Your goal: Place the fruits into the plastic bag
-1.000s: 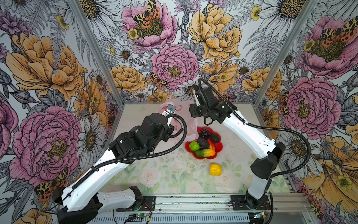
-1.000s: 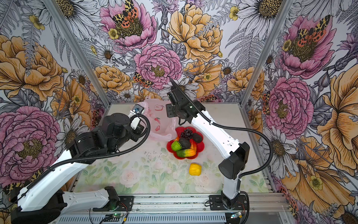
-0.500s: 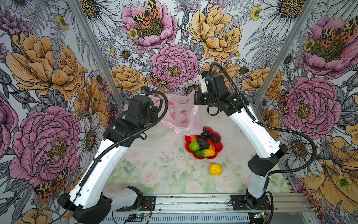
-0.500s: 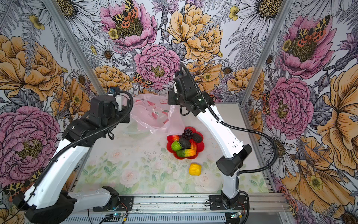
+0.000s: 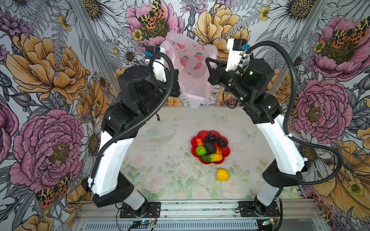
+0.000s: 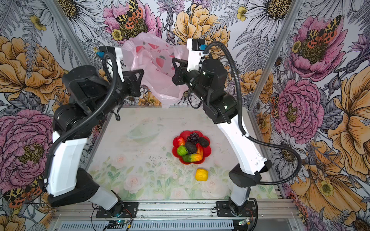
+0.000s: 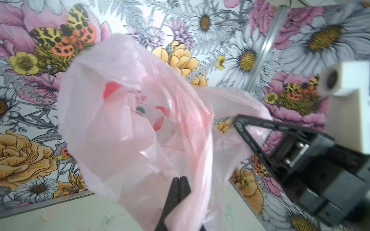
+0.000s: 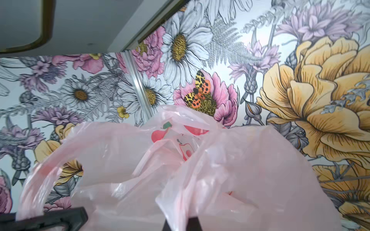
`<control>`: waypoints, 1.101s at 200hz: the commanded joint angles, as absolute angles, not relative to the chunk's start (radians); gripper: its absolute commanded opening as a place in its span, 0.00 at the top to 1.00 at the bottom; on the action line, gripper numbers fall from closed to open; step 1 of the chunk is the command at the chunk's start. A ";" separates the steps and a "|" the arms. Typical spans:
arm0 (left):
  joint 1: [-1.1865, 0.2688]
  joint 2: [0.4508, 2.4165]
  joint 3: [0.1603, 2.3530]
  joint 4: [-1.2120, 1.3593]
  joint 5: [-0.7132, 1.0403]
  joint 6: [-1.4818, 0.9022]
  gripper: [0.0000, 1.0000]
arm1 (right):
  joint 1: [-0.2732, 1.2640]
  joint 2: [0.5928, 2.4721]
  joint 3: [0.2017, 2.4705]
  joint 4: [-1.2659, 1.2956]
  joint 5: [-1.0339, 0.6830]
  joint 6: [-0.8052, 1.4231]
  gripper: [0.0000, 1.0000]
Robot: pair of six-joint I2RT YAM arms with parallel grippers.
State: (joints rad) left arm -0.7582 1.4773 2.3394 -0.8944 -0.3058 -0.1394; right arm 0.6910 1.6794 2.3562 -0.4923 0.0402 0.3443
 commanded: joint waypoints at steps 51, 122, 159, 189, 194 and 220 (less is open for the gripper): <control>-0.221 1.138 1.194 -0.865 0.019 -0.567 1.00 | 0.653 1.724 1.684 -0.652 -0.053 0.640 1.00; -0.227 1.306 1.740 -0.924 -0.008 -0.477 1.00 | 0.644 1.956 2.422 -0.659 -0.056 0.515 1.00; -0.504 1.422 2.282 -0.964 -0.296 -0.174 1.00 | 0.692 2.073 3.008 -0.649 0.003 0.387 1.00; -0.864 1.332 2.234 -0.801 -0.678 0.149 1.00 | 0.772 1.892 2.776 -0.645 0.076 0.247 1.00; -0.885 1.281 2.125 -0.728 -0.714 0.178 1.00 | 0.786 1.838 2.658 -0.633 0.109 0.231 1.00; -0.772 1.042 1.528 -0.605 -0.757 0.062 1.00 | 0.764 1.615 1.855 -0.448 0.213 0.411 1.00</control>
